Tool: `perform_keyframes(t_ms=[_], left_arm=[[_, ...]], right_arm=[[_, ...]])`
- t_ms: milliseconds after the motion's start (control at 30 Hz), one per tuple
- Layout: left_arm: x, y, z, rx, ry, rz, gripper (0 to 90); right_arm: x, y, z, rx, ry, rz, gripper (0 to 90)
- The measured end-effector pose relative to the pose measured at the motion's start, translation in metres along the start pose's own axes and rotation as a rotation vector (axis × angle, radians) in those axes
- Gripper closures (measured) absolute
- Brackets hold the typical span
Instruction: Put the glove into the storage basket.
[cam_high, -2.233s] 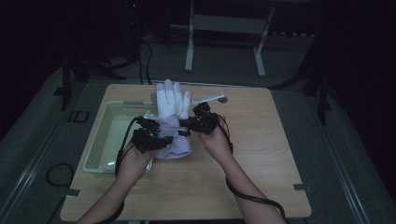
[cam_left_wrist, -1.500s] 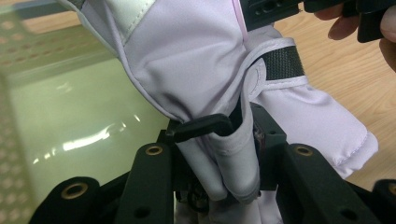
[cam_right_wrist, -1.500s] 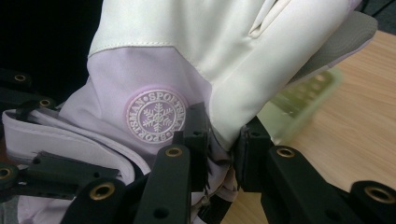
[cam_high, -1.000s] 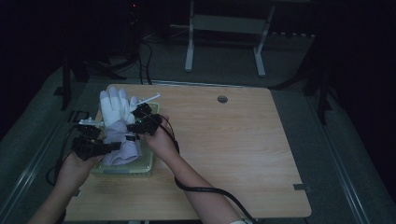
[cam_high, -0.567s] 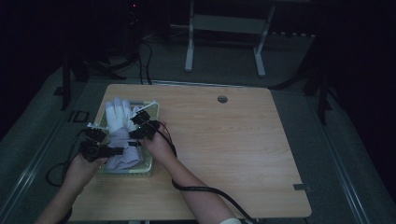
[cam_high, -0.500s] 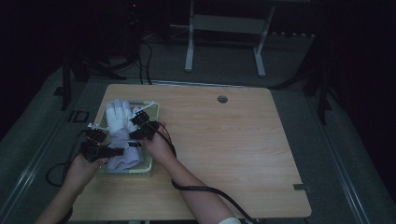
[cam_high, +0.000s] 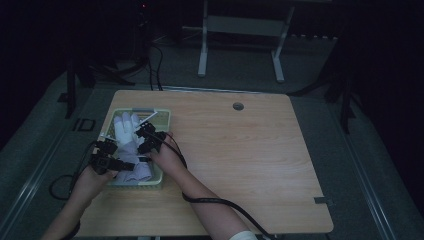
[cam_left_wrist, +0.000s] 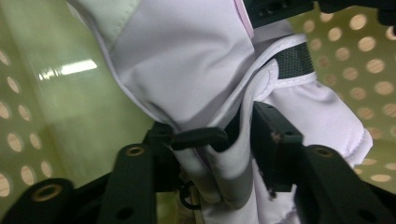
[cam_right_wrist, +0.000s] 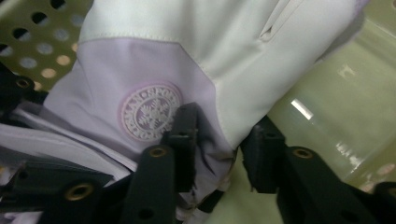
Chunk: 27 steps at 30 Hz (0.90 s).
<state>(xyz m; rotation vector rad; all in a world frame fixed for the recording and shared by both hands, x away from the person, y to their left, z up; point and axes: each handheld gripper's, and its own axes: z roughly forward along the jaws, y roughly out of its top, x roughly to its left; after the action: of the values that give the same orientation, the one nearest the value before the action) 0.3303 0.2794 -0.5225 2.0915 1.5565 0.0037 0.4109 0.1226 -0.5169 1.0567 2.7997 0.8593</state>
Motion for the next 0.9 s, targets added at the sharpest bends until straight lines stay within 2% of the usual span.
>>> perform_keyframes(t_ms=[100, 167, 200, 233, 300, 367, 467, 533, 567, 600, 633, 667, 733, 800, 900], left_arm=[[0.001, 0.001, 0.000, 0.014, 0.008, -0.024, 45.0], [-0.001, 0.001, 0.000, 0.005, 0.038, -0.025, 39.4], [-0.001, 0.001, 0.000, 0.004, 0.054, -0.027, 38.9], [-0.001, 0.000, -0.001, -0.006, 0.055, -0.029, 37.6], [-0.003, -0.001, -0.002, -0.028, 0.071, -0.023, 34.8], [-0.005, -0.002, -0.003, -0.050, 0.062, 0.007, 28.4], [-0.007, -0.005, -0.006, -0.102, 0.063, 0.020, 15.0], [-0.006, -0.008, -0.008, -0.148, 0.052, 0.013, 13.3], [-0.007, -0.009, -0.010, -0.173, 0.063, 0.008, 7.9], [-0.007, -0.009, -0.010, -0.173, 0.063, 0.008, 0.0], [-0.008, -0.013, -0.017, -0.234, 0.107, 0.013, 0.0], [-0.009, -0.015, -0.019, -0.266, 0.112, 0.018, 0.0], [-0.010, -0.017, -0.024, -0.306, 0.103, 0.007, 0.0], [-0.013, -0.020, -0.028, -0.356, 0.068, -0.001, 0.0], [-0.022, -0.021, -0.031, -0.403, 0.058, 0.016, 0.0]], right_arm=[[0.000, 0.000, -0.001, -0.006, -0.010, -0.011, 57.9], [0.000, -0.001, -0.004, -0.034, -0.005, -0.016, 52.2], [0.000, -0.001, -0.006, -0.043, -0.011, -0.021, 52.1], [0.000, -0.001, -0.008, -0.047, -0.018, -0.032, 50.9], [-0.001, -0.001, -0.013, -0.066, 0.003, -0.034, 50.4], [-0.003, -0.001, -0.018, -0.088, 0.017, -0.032, 47.7], [-0.007, -0.003, -0.027, -0.121, 0.039, -0.038, 43.1], [-0.010, -0.004, -0.033, -0.142, 0.052, -0.044, 40.8], [-0.011, -0.005, -0.036, -0.152, 0.048, -0.044, 39.8], [-0.011, -0.005, -0.036, -0.152, 0.048, -0.044, 39.8], [-0.013, -0.006, -0.039, -0.167, 0.049, -0.046, 39.0], [-0.018, -0.008, -0.048, -0.186, 0.042, -0.039, 39.1], [-0.024, -0.011, -0.054, -0.198, 0.073, -0.024, 34.2], [-0.028, -0.015, -0.061, -0.208, 0.084, -0.026, 27.7], [-0.034, -0.020, -0.068, -0.208, 0.125, -0.026, 21.1]])
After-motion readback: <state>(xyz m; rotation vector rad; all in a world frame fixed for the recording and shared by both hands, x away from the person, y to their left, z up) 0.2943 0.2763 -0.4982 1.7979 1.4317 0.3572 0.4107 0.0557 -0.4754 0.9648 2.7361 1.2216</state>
